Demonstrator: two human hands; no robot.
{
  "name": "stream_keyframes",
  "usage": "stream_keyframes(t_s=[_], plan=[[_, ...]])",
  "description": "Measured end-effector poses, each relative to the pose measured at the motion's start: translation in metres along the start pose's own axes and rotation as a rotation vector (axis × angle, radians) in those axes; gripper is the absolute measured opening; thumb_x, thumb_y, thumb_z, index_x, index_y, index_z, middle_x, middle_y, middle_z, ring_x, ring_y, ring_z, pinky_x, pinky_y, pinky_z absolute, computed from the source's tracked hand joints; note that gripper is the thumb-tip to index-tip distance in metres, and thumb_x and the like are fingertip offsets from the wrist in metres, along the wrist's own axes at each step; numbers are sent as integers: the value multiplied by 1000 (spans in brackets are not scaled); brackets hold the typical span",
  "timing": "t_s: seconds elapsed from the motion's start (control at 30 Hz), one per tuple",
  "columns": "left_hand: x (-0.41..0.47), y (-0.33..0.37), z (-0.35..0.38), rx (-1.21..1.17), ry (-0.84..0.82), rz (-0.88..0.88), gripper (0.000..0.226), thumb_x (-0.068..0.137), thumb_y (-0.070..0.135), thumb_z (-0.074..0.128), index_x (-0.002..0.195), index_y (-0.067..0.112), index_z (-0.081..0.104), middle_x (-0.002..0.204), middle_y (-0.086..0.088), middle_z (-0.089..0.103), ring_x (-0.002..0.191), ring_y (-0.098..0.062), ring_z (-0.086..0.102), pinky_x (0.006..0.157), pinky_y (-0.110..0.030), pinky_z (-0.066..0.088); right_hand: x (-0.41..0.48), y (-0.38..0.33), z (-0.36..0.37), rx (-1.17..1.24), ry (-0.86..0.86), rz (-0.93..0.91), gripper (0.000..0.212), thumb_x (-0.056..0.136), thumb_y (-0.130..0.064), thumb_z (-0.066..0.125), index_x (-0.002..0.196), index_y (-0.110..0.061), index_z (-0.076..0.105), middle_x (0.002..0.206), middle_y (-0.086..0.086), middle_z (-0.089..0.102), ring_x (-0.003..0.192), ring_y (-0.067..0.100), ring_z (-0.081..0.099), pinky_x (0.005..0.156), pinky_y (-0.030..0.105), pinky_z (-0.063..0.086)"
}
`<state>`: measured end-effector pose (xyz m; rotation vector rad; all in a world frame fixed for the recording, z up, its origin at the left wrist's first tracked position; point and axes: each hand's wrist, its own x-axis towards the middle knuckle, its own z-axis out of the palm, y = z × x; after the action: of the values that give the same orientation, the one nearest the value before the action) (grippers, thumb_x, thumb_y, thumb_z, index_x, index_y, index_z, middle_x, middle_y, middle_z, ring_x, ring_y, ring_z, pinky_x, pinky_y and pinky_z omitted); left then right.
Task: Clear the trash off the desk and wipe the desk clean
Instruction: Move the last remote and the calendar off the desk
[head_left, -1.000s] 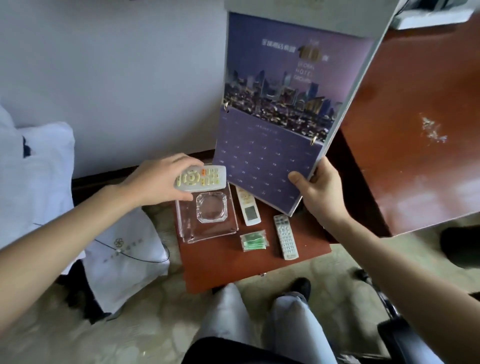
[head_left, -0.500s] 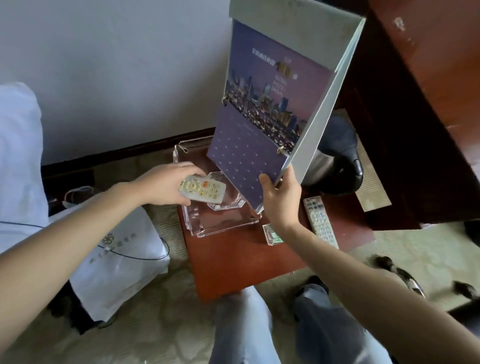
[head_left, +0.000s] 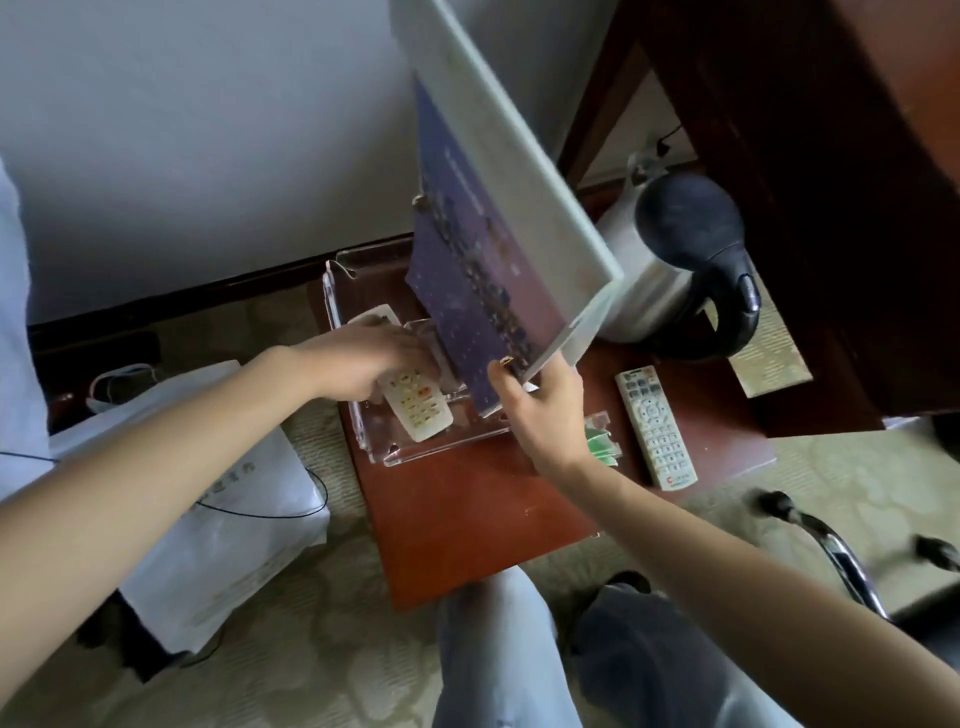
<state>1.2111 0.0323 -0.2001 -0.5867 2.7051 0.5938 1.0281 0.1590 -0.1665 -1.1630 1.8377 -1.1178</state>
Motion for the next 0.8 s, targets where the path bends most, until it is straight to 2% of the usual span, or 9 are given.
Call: stream_keyframes(t_s=[0.1, 0.17, 0.23, 0.33, 0.4, 0.53, 0.63, 0.7, 0.8], plan=[[2, -1, 8, 41, 100, 132, 75, 54, -3, 81, 121, 24, 61, 123, -2, 61, 119, -24, 52, 98, -44, 39, 0, -7, -2, -81, -48, -39, 2, 87, -10, 55, 86, -11, 56, 59, -7, 52, 56, 2, 50, 52, 8, 36], [1, -1, 11, 21, 81, 125, 77, 54, -3, 81, 124, 23, 60, 127, -2, 59, 123, -25, 49, 102, -39, 33, 1, -9, 3, -68, -78, 29, 28, 90, -11, 50, 66, -20, 40, 50, -9, 38, 44, 3, 42, 45, 11, 30], [-2, 2, 11, -30, 76, 84, 72, 60, 0, 79, 125, 24, 58, 130, 0, 55, 128, -24, 42, 105, -37, 33, 3, -11, 11, -27, -104, 136, 33, 92, -14, 49, 61, -17, 37, 51, -5, 40, 45, 5, 40, 44, 15, 29], [-12, 5, 14, -161, 131, -27, 61, 69, 6, 76, 124, 26, 58, 135, 2, 48, 130, -15, 35, 106, -31, 32, 4, -8, 17, -2, -103, 203, 21, 91, -19, 52, 75, -5, 55, 65, 1, 55, 64, 21, 56, 59, 25, 47], [-20, 4, 18, -267, 199, -109, 59, 71, 9, 77, 125, 24, 58, 139, 3, 42, 129, -11, 33, 106, -28, 31, 7, -2, 17, -20, -103, 207, 16, 88, -20, 57, 83, -6, 61, 72, 0, 61, 74, 22, 64, 69, 33, 53], [-24, 4, 32, -246, 140, -167, 57, 75, 19, 75, 128, 22, 53, 144, -1, 37, 140, -18, 18, 110, -36, 29, 8, 3, 12, -88, -54, 202, 16, 86, -15, 58, 76, -2, 59, 62, 3, 56, 59, 26, 54, 59, 38, 50], [-19, 9, 38, -199, 110, -181, 53, 79, 22, 71, 129, 23, 53, 142, 3, 39, 143, -17, 7, 112, -33, 19, 10, 5, 10, -97, -34, 230, 17, 84, -13, 57, 79, 3, 59, 65, 8, 57, 59, 32, 57, 59, 44, 53], [-20, 13, 39, -149, 113, -201, 52, 80, 26, 68, 129, 26, 51, 142, 5, 39, 142, -16, 9, 112, -35, 23, 11, 9, 8, -43, -65, 254, 13, 83, -13, 59, 74, -4, 58, 63, 7, 56, 59, 25, 54, 61, 52, 53], [-24, 25, 27, -134, 118, -265, 44, 85, 33, 62, 128, 29, 51, 139, 7, 41, 136, -11, 24, 102, -34, 37, 11, 13, 1, -82, -112, 239, 13, 82, -13, 63, 72, -6, 59, 59, 2, 56, 61, 21, 55, 65, 50, 56]])
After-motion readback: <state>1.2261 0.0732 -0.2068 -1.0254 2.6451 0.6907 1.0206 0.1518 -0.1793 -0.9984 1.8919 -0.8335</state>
